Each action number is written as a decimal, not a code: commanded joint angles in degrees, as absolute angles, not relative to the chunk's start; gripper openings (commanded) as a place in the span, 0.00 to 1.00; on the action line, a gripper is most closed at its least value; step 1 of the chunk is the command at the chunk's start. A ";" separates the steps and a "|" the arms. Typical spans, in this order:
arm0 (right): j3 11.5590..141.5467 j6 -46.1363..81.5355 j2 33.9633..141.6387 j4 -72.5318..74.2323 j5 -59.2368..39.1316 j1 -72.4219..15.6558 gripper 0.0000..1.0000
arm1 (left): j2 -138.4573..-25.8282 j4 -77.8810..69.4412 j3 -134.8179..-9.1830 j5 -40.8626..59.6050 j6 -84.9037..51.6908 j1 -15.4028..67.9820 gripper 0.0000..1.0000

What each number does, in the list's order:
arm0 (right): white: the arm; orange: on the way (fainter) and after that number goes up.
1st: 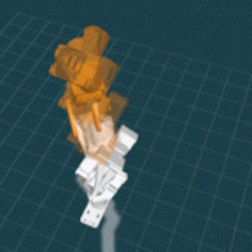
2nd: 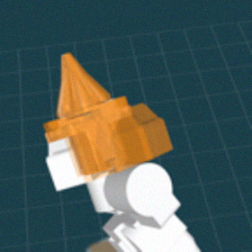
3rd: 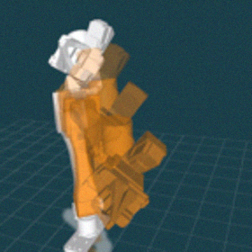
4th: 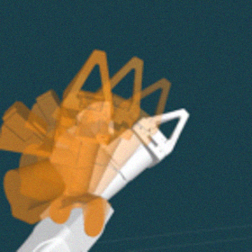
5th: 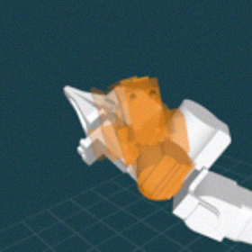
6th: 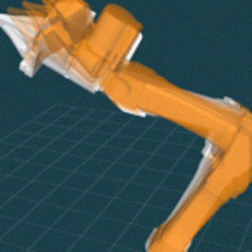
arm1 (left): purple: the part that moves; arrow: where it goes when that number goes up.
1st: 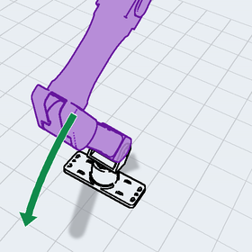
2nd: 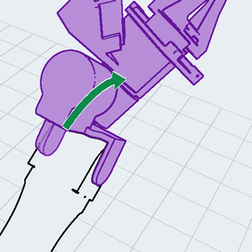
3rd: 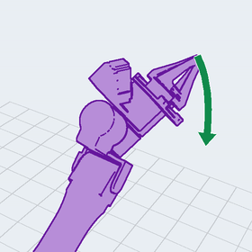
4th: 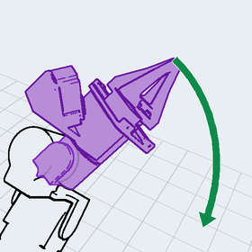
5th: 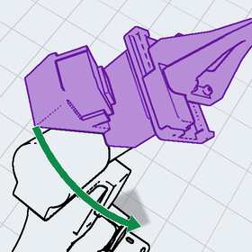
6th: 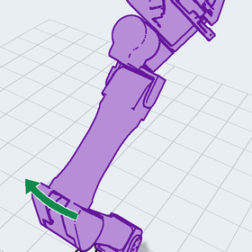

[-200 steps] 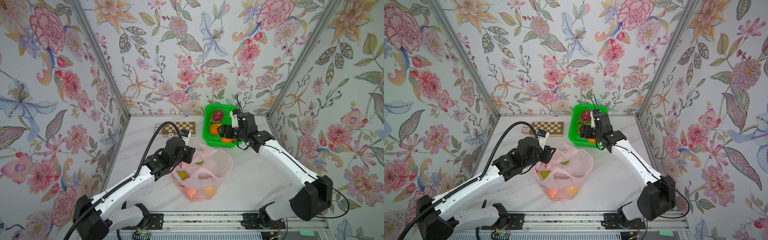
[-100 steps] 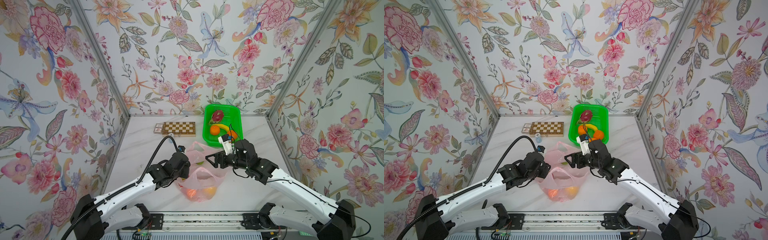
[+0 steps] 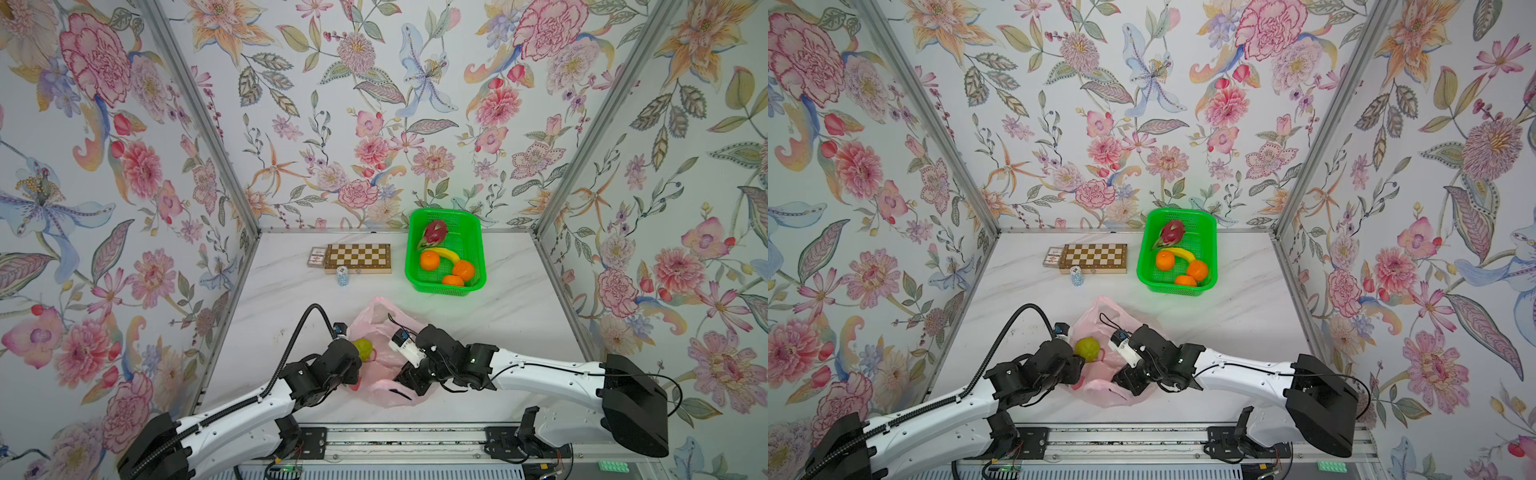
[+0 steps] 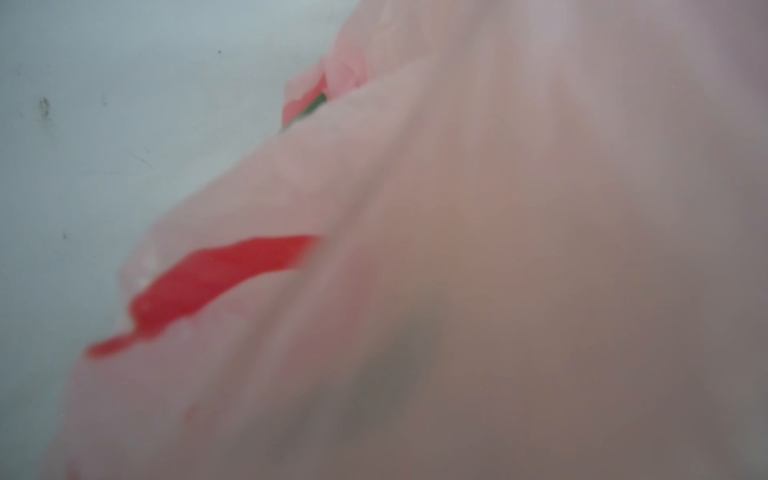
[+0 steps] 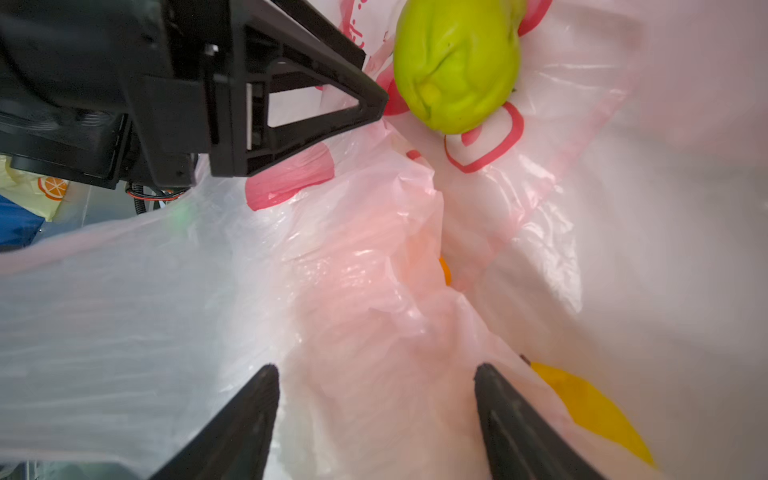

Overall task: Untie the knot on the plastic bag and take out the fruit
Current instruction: 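Move both grippers down to the pink bag opening, then hold the bag open with the right gripper while the left grasps the green pear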

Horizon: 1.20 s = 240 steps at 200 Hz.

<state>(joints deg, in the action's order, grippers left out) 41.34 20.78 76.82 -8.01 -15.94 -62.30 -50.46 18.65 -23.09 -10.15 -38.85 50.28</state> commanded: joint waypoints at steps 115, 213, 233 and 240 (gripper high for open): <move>42.50 28.79 71.85 -7.44 -2.45 -66.61 0.75 | -61.44 25.28 -45.03 1.81 -22.51 40.80 0.55; 44.10 31.29 77.46 -1.32 0.51 -73.18 0.76 | -57.10 22.25 -37.36 4.40 -14.80 41.23 0.56; 43.20 31.90 77.78 0.17 1.18 -73.54 0.76 | -58.19 22.35 -36.82 4.84 -13.06 41.22 0.59; 42.52 32.01 77.61 1.05 1.47 -73.49 0.76 | -58.95 22.57 -36.83 3.69 -12.72 41.22 0.59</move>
<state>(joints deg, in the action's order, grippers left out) 43.33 30.48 77.12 -2.76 -0.47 -73.06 -58.06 20.21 -37.95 6.11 -15.81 41.15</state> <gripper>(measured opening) 0.758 0.584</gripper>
